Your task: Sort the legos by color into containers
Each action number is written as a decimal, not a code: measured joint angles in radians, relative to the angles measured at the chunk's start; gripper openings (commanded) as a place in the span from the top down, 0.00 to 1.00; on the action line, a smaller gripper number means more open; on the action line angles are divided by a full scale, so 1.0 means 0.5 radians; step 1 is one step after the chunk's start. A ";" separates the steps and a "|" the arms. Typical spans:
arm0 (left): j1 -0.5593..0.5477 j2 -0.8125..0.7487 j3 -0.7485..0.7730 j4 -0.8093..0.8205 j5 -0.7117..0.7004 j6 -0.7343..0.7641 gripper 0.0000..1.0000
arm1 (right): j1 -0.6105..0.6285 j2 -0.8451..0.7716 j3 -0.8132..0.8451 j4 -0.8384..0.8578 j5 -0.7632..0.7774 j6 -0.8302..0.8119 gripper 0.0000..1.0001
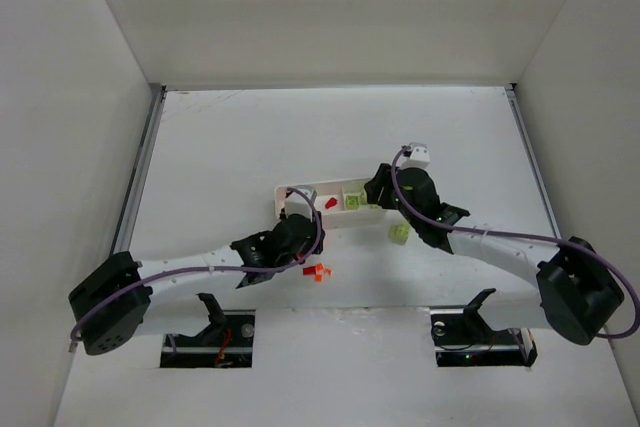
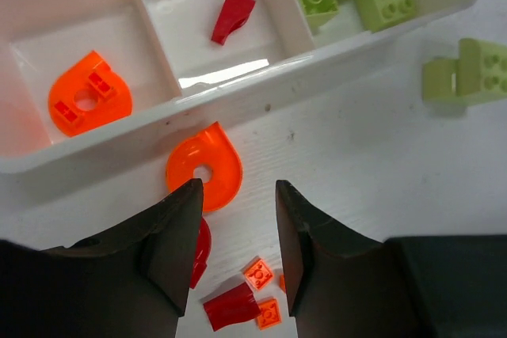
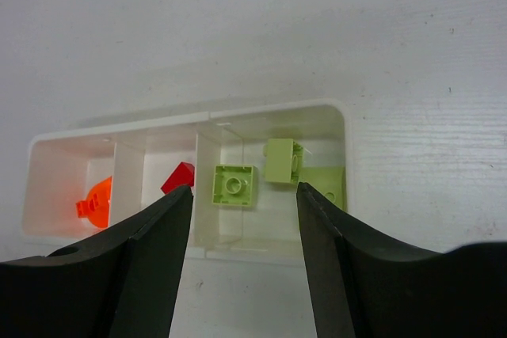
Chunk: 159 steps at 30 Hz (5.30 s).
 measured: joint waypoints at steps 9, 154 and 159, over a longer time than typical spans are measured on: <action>0.111 0.033 -0.108 0.011 -0.102 -0.186 0.65 | 0.017 0.001 0.000 0.002 0.000 0.000 0.38; 0.336 -0.708 -0.218 0.623 0.300 0.088 0.35 | 0.292 -0.455 0.152 -0.865 0.146 0.293 0.81; 0.195 -0.778 -0.219 0.767 0.406 0.153 0.31 | 0.111 -0.432 0.239 -0.738 -0.309 0.422 0.81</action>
